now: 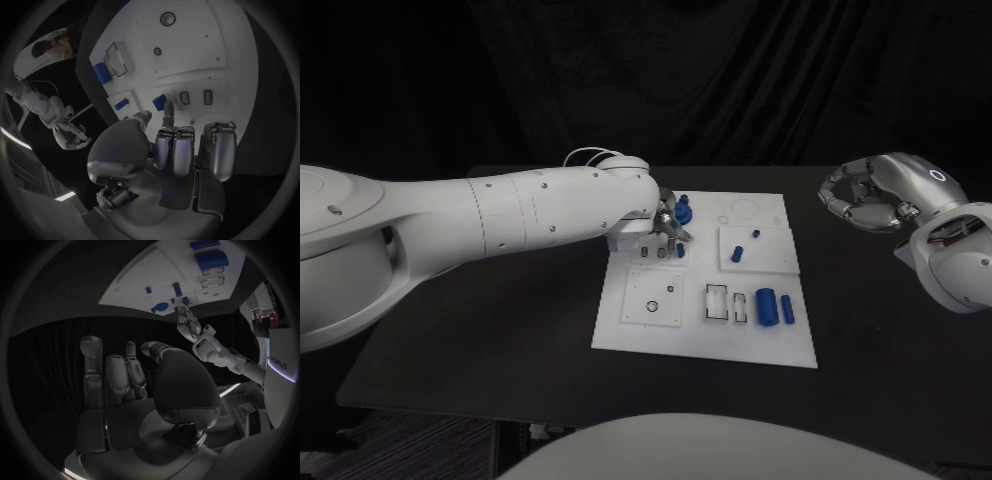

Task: Assemble the parts on the task board

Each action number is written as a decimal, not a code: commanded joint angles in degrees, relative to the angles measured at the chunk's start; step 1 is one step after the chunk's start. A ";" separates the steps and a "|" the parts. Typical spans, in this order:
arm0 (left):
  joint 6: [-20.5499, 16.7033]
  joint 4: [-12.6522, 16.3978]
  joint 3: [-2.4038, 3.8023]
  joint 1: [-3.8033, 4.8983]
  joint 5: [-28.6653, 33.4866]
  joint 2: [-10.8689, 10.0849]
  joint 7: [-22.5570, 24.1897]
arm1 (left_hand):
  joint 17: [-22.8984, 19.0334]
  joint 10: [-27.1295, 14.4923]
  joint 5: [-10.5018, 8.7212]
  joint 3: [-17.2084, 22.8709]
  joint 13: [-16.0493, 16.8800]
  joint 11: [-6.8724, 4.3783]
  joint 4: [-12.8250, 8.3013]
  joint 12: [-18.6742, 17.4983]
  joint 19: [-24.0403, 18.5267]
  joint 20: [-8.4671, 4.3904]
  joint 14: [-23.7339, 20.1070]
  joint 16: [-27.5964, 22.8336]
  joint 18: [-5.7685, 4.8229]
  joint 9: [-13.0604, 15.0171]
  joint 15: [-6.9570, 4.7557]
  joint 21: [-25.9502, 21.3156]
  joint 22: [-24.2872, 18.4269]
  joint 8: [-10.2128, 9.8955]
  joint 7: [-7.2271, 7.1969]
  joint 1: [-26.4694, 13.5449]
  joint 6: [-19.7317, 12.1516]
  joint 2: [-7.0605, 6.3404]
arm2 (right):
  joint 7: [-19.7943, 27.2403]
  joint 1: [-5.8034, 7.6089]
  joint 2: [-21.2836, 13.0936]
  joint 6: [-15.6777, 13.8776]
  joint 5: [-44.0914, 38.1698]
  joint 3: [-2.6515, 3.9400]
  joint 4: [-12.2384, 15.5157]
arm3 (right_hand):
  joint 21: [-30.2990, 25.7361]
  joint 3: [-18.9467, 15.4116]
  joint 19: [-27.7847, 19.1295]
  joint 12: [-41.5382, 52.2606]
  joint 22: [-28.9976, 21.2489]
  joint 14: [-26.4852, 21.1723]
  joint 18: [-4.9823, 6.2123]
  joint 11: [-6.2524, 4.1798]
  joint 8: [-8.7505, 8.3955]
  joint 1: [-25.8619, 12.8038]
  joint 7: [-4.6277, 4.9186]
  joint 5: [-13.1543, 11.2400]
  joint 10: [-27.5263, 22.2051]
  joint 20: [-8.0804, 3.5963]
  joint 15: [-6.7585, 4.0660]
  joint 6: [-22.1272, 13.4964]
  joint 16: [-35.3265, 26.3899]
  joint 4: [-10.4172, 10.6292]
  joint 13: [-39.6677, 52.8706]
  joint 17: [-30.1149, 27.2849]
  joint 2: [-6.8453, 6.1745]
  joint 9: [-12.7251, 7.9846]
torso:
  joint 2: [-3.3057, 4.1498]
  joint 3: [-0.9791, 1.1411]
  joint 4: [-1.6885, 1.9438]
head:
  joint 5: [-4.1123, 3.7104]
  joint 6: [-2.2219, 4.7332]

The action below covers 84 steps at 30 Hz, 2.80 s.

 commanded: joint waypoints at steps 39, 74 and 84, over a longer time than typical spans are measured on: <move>4.44 -1.70 0.01 -0.35 0.18 1.59 0.91 | 15.10 6.00 1.61 2.60 15.02 -0.57 -2.53 0.20 1.19 -0.52 6.06 0.15 0.35 -0.13 -0.41 -0.56 10.04 -0.67 -0.28 2.87 0.49 -0.08 | 0.05 -0.23 0.32 -0.50 -0.36 0.06 -0.16 | 0.08 0.25 0.32 0.03 4.40 -0.12 -0.18 -0.36 0.35 0.74 -0.20 0.21 0.03 -0.22 -0.28 0.31 -0.13 -0.42 0.09 0.06 0.04 0.19 | -0.01 -0.05 0.02 | 0.20 0.01; 4.76 -2.54 0.01 -0.71 0.18 1.94 1.67 | 15.10 6.00 6.13 10.66 15.02 -0.58 -6.65 0.20 0.98 -0.55 6.06 0.15 0.44 0.18 -0.38 -1.10 10.06 -1.23 -0.21 4.07 0.25 -1.27 | -0.24 -0.59 0.66 -0.19 -0.36 0.06 -0.50 | -0.03 0.60 0.41 -0.06 4.48 -0.08 -0.18 -0.42 0.64 1.39 -0.25 0.23 0.03 -0.29 -0.35 0.48 -0.21 -0.95 0.03 0.02 0.11 0.45 | 0.02 0.02 0.00 | 0.14 0.01; 4.73 -2.35 0.01 -0.72 0.19 1.61 1.68 | 15.10 6.00 7.54 13.33 15.02 -0.54 -7.98 0.20 0.98 -0.53 6.06 0.15 0.45 0.58 -0.39 -1.19 10.13 -1.17 -0.16 3.62 0.21 -2.06 | -0.40 -0.76 0.71 -0.02 -0.36 0.06 -0.58 | -0.19 0.74 0.39 -0.13 4.48 -0.10 -0.16 -0.43 0.72 1.66 -0.26 0.23 -0.01 -0.31 -0.36 0.50 -0.27 -1.17 -0.01 -0.04 0.14 0.54 | -0.01 -0.04 0.15 | 0.21 0.01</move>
